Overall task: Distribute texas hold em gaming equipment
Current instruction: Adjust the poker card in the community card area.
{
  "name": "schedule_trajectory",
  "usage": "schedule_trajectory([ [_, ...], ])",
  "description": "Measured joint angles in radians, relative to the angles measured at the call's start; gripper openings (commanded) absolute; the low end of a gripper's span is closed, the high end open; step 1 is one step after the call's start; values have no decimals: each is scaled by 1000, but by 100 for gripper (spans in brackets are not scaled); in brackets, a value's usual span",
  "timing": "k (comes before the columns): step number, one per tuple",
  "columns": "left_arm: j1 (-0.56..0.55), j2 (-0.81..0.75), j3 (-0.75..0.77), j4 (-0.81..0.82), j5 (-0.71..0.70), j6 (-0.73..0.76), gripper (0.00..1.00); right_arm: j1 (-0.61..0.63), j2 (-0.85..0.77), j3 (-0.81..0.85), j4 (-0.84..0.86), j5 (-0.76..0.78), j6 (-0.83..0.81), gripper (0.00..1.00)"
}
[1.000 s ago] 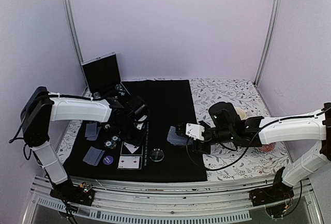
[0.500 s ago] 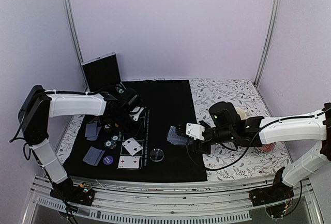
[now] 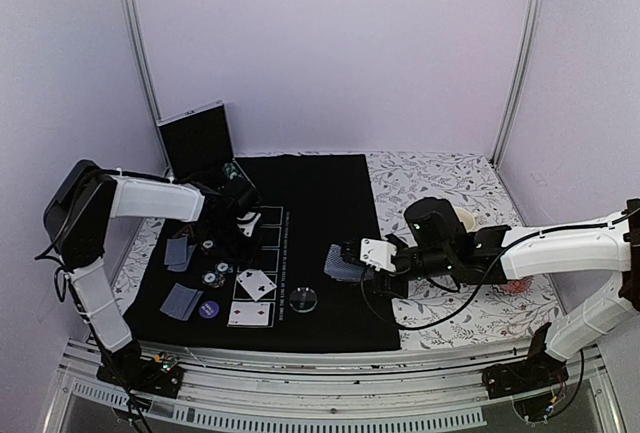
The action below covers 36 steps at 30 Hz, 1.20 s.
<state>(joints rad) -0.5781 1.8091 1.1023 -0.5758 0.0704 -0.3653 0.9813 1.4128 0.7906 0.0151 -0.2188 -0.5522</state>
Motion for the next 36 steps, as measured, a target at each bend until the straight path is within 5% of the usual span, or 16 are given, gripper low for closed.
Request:
schedule_trajectory([
  [36, 6, -206, -198, -27, 57, -39, 36, 0, -39, -21, 0, 4, 3, 51],
])
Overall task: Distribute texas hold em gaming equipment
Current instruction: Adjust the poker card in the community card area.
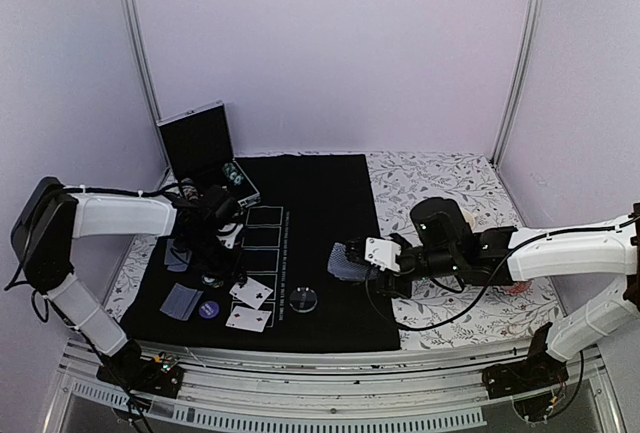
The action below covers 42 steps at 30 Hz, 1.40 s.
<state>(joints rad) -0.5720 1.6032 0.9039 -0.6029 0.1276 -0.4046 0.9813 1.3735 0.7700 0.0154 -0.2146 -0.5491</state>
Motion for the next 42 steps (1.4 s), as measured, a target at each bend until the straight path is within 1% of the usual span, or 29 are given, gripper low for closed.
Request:
schedule_trajectory([
  [3, -8, -34, 0, -34, -6, -3, 35, 0, 0, -6, -1, 0, 1, 51],
  [5, -18, -56, 1, -69, -12, -4, 33, 0, -1, -9, 0, 0, 3, 51],
  [10, -61, -90, -2, -148, -30, -8, 24, 0, -5, -12, 0, 0, 7, 51],
  [17, -131, -58, -2, -169, -29, -9, 16, 0, -5, -12, 7, 0, 12, 51],
  [25, -187, 36, 0, -151, -3, -9, 16, 0, -6, -22, 8, 1, 15, 51],
  [42, -193, 131, 84, -64, 35, -11, 16, 0, -6, -30, 7, 4, 14, 51],
])
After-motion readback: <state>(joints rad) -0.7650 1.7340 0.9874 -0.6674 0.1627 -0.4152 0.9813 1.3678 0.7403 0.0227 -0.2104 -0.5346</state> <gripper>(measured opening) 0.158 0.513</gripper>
